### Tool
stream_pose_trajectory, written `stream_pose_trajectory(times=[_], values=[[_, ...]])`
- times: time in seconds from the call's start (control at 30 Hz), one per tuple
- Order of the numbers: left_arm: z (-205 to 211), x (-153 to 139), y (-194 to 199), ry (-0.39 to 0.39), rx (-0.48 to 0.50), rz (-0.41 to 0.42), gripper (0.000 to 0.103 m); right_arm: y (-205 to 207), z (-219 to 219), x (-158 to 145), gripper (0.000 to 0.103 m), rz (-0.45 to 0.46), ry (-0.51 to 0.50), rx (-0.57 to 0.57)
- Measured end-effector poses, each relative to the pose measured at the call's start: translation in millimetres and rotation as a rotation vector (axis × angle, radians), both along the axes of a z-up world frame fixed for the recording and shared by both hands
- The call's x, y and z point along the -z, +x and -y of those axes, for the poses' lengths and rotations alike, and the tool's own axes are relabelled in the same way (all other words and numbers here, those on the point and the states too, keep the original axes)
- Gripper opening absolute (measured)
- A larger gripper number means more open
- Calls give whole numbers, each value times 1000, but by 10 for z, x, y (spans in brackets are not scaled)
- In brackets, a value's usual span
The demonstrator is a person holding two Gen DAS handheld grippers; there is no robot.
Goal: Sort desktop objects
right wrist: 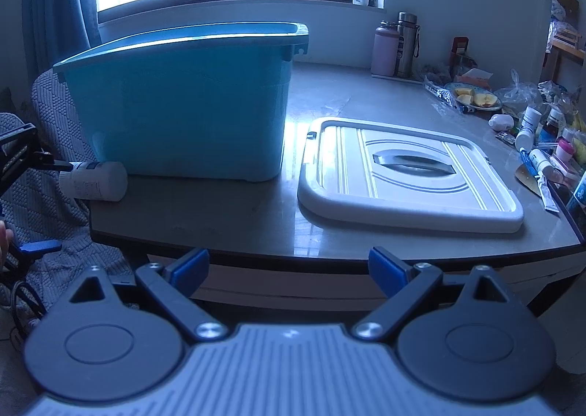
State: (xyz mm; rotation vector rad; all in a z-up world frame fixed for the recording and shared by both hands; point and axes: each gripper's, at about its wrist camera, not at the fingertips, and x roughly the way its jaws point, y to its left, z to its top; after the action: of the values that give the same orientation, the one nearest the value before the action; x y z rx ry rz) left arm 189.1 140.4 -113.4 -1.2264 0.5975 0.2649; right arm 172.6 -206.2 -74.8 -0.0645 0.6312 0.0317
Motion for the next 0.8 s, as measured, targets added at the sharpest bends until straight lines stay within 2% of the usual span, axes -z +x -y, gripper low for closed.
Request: stream_pose_trajectory(times=[0.43,0.8], values=[[-104,-91,167,6,-1,35,93,38,8,17,94,-12,-6,3],[-126,-29,384,-37,-27,48,93,81,28,35,94,-24,-11,15]])
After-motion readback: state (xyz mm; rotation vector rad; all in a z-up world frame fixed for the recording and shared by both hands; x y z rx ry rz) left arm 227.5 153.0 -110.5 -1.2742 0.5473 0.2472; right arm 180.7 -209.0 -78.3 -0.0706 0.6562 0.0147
